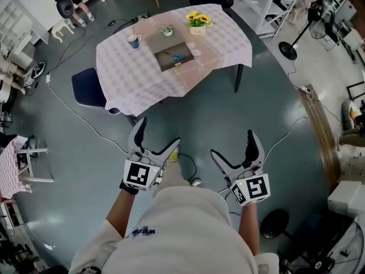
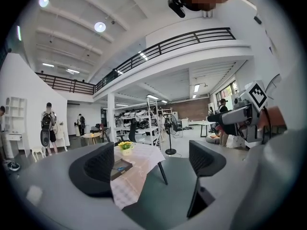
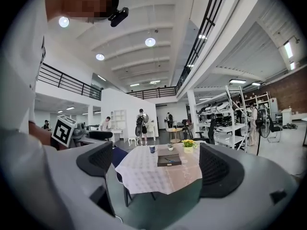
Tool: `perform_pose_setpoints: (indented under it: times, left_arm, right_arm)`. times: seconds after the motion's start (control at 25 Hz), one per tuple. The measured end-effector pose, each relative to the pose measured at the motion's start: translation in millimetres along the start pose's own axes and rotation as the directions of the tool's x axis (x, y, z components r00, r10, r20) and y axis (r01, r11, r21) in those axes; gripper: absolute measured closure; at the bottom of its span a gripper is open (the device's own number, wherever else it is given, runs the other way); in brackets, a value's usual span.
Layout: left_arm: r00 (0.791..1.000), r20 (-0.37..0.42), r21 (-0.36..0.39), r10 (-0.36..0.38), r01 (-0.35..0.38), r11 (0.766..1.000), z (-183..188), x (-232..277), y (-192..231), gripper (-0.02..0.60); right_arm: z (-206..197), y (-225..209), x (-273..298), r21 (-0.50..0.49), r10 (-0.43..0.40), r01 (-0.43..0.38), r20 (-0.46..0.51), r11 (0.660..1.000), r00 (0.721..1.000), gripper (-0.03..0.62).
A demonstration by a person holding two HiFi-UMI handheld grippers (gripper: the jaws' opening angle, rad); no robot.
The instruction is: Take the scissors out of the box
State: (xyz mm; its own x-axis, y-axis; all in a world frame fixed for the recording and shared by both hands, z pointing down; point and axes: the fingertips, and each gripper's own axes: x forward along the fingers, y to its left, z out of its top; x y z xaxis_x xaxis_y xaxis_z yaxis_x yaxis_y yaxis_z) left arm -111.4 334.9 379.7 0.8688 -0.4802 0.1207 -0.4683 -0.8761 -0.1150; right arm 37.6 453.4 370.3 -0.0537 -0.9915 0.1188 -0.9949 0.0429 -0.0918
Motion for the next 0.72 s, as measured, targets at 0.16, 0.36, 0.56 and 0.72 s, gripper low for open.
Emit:
perform_pose_setpoints:
  times: [0.16, 0.36, 0.56, 0.72]
  left_arm:
    - [1.000, -0.001, 0.002, 0.014, -0.014, 1.000, 5.0, 11.4, 34.3, 0.095]
    - [1.000, -0.014, -0.033, 0.017, -0.018, 0.999, -3.4, 21.4, 81.6, 0.095]
    - [1.000, -0.022, -0.039, 0.015, -0.016, 0.999, -12.4, 33.8, 121.0, 0.096]
    - [1.000, -0.013, -0.035, 0.008, -0.008, 0.999, -13.8, 42.8, 149.7, 0.096]
  right_arm:
    - [8.7, -1.8, 37.0, 0.026, -0.004, 0.005, -0.013, 1.000, 1.000, 0.036]
    - [17.4, 5.4, 84.2, 0.024, -0.014, 0.014, -0.013, 1.000, 1.000, 0.037]
    - [20.5, 7.1, 120.1, 0.039, -0.034, 0.035, -0.028, 0.999, 0.999, 0.037]
    - [26.0, 7.9, 149.0, 0.046, -0.050, 0.051, -0.021, 0.998, 0.999, 0.042]
